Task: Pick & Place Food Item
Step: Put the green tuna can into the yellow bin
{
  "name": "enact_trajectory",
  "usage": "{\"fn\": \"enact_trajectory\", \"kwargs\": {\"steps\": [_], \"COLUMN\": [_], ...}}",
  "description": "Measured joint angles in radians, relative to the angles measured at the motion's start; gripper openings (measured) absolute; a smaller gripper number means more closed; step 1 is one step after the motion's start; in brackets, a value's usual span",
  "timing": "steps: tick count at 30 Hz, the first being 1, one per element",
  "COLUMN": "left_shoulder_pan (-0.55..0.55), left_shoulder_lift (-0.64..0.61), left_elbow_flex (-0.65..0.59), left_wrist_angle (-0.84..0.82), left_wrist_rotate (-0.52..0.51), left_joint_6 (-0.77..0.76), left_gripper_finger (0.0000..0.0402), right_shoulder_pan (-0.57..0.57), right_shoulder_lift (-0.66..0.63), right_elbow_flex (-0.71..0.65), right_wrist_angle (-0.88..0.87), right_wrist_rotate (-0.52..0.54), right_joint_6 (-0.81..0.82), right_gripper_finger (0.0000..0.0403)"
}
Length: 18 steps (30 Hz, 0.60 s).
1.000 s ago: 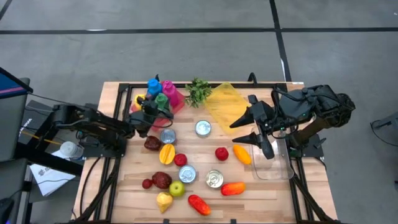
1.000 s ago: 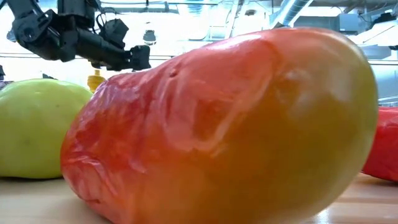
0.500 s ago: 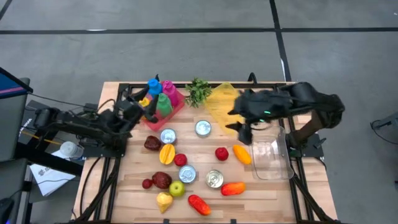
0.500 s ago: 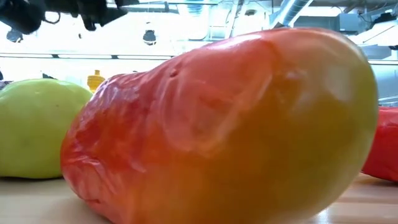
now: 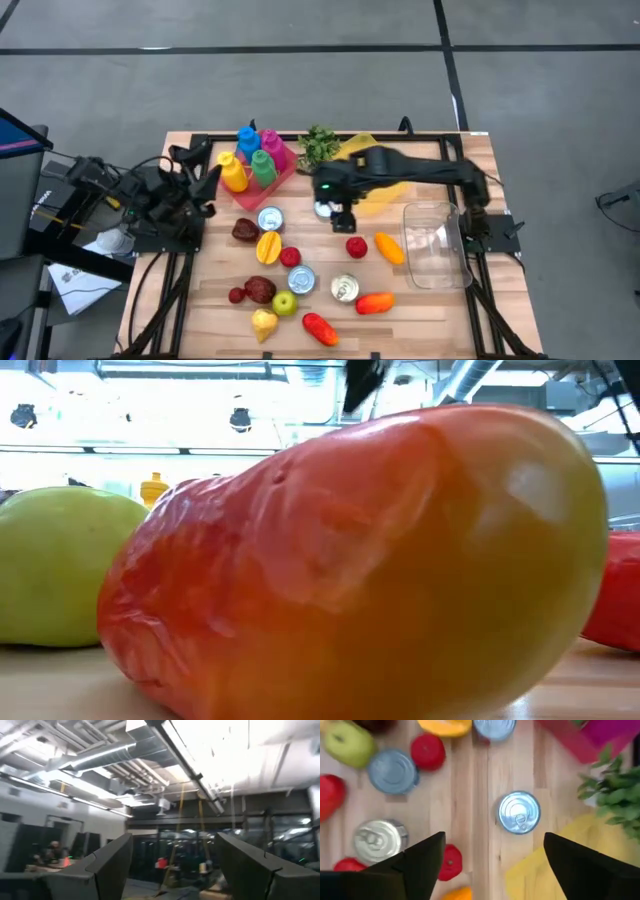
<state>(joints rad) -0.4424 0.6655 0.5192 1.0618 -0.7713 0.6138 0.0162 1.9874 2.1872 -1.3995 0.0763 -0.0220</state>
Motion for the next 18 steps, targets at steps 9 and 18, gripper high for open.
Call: {"fn": "enact_trajectory", "kwargs": {"steps": [9, 18], "left_shoulder_pan": [-0.239, -0.327], "left_shoulder_lift": [-0.138, -0.184], "left_elbow_flex": [0.025, 0.025], "left_wrist_angle": [0.003, 0.0], "left_wrist_rotate": [-0.17, -0.229], "left_joint_6": [0.071, 0.089], "left_gripper_finger": [0.027, 0.027], "right_shoulder_pan": [-0.125, -0.208], "right_shoulder_lift": [0.196, 0.347], "right_elbow_flex": [0.001, 0.0], "right_wrist_angle": [0.097, 0.126], "right_wrist_rotate": [-0.008, -0.057], "right_joint_6": [-0.085, -0.149], "right_gripper_finger": [0.0318, 0.0282]}}
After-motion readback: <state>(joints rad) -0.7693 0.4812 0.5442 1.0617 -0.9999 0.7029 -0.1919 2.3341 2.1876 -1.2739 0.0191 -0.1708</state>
